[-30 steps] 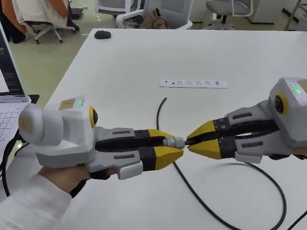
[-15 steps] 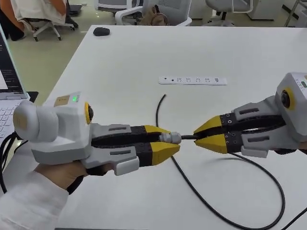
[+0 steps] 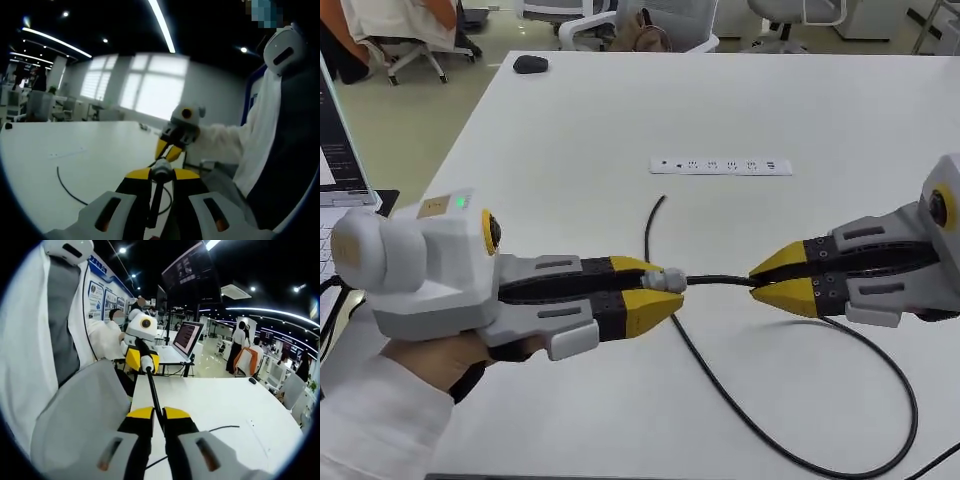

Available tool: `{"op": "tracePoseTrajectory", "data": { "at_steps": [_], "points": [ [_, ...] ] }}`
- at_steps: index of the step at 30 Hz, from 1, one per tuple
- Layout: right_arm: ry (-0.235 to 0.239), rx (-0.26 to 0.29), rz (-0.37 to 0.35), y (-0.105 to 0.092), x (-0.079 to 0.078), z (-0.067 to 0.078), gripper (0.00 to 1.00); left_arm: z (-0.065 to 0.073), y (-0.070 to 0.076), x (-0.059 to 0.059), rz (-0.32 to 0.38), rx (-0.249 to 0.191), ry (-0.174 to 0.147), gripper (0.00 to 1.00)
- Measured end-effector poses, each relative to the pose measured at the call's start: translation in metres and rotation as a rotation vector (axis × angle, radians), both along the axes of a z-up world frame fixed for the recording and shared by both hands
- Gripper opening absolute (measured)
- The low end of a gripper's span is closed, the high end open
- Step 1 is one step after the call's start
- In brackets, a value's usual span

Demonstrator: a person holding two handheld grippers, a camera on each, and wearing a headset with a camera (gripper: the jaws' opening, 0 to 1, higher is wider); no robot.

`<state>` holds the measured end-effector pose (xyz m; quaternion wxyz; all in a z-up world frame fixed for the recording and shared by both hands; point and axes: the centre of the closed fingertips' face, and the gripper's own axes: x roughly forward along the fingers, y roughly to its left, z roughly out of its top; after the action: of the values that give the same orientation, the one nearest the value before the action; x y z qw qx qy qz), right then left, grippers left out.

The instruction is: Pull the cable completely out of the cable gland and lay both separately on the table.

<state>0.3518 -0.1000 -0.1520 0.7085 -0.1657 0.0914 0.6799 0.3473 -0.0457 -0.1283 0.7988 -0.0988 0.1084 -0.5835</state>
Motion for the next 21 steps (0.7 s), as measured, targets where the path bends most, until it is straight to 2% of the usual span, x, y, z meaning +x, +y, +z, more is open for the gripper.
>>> {"op": "tracePoseTrajectory", "data": {
  "at_steps": [21],
  "points": [
    [0.014, -0.004, -0.015, -0.0010, 0.0002, -0.0071, 0.04, 0.0020, 0.0002, 0.0031, 0.018, -0.019, 0.010, 0.17]
  ]
}}
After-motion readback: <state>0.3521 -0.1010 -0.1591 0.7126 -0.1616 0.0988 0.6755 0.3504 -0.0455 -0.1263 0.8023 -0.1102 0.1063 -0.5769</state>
